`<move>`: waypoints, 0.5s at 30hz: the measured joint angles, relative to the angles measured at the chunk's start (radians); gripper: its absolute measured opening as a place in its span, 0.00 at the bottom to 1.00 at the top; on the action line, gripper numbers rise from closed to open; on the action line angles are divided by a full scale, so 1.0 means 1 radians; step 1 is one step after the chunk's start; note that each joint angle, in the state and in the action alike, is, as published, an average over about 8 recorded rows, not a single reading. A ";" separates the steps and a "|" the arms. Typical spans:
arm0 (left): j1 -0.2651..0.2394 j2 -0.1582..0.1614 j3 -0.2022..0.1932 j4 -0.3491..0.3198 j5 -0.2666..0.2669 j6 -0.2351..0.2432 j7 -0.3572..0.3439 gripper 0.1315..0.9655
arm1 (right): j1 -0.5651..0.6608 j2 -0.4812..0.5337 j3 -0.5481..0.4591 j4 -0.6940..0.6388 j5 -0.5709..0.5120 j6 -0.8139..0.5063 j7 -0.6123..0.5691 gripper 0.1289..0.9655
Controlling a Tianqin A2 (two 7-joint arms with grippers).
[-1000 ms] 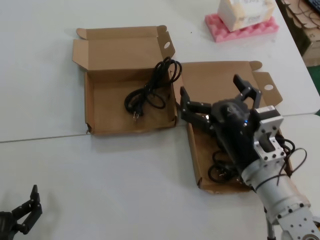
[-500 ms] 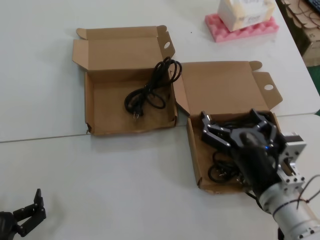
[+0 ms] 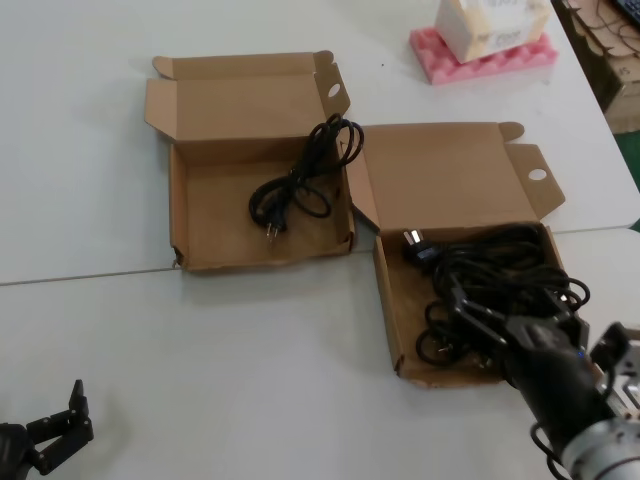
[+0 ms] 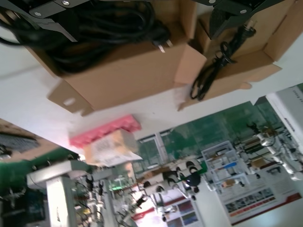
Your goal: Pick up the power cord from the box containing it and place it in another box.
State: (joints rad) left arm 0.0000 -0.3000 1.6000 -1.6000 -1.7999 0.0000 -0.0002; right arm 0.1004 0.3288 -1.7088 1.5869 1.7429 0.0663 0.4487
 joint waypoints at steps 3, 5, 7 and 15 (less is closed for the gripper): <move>0.000 0.000 0.000 0.000 0.000 0.000 0.000 1.00 | -0.033 -0.010 0.036 0.004 0.019 -0.022 0.000 1.00; 0.000 0.000 0.000 0.000 0.000 0.000 0.000 1.00 | -0.051 -0.015 0.055 0.007 0.029 -0.033 0.000 1.00; 0.000 0.000 0.000 0.000 0.000 0.000 0.000 1.00 | -0.062 -0.018 0.068 0.008 0.035 -0.041 0.000 1.00; 0.000 0.000 0.000 0.000 0.000 0.000 0.000 1.00 | -0.071 -0.020 0.077 0.009 0.041 -0.047 0.000 1.00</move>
State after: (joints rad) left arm 0.0000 -0.3000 1.6000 -1.6000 -1.8000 0.0000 -0.0001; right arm 0.0290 0.3083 -1.6314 1.5962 1.7836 0.0191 0.4487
